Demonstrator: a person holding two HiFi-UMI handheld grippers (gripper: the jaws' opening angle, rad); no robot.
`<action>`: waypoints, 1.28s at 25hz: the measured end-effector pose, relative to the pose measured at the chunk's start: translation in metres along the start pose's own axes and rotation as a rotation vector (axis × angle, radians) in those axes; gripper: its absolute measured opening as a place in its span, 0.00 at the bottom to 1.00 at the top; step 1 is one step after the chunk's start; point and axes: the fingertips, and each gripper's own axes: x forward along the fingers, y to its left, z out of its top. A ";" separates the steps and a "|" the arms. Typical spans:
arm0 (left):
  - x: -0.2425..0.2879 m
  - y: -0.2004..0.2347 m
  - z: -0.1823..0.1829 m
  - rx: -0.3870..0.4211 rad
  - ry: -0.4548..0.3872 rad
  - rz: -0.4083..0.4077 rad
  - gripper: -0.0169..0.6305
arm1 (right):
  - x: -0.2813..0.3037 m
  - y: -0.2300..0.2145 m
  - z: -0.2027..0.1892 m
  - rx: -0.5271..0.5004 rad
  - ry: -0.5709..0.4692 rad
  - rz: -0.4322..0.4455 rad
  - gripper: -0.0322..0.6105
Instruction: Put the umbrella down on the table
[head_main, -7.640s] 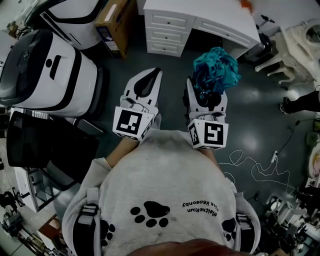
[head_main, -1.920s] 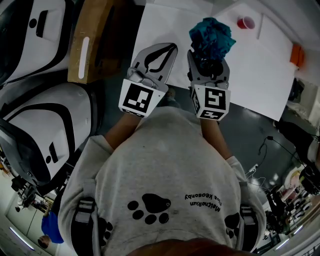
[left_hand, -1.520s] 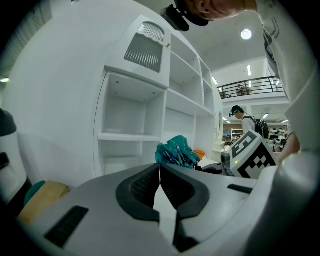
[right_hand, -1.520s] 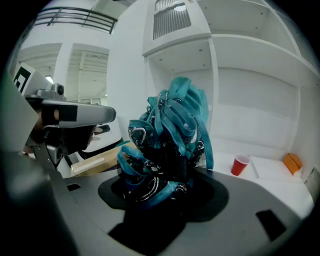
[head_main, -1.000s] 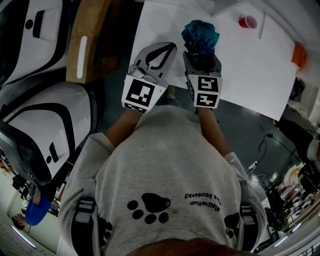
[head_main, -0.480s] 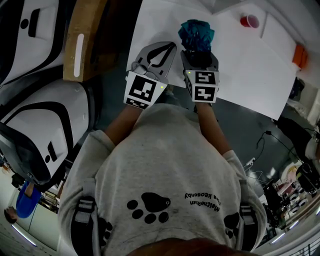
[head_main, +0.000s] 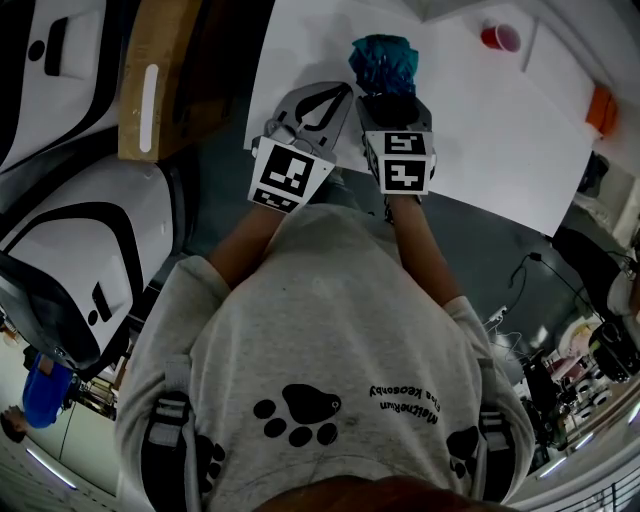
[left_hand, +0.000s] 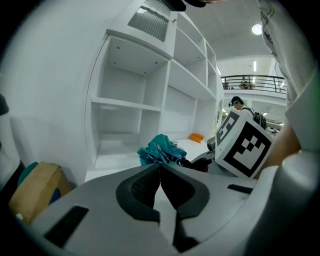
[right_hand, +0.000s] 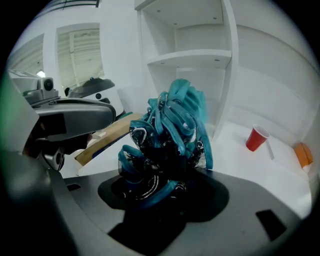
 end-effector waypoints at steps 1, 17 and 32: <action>0.002 0.001 -0.001 -0.001 0.004 0.000 0.05 | 0.002 0.000 0.000 -0.001 0.008 0.004 0.49; 0.021 0.009 -0.025 -0.018 0.056 -0.004 0.05 | 0.034 0.003 -0.009 0.005 0.103 0.066 0.49; 0.033 0.011 -0.027 -0.027 0.067 -0.006 0.05 | 0.048 0.000 -0.018 0.017 0.165 0.091 0.49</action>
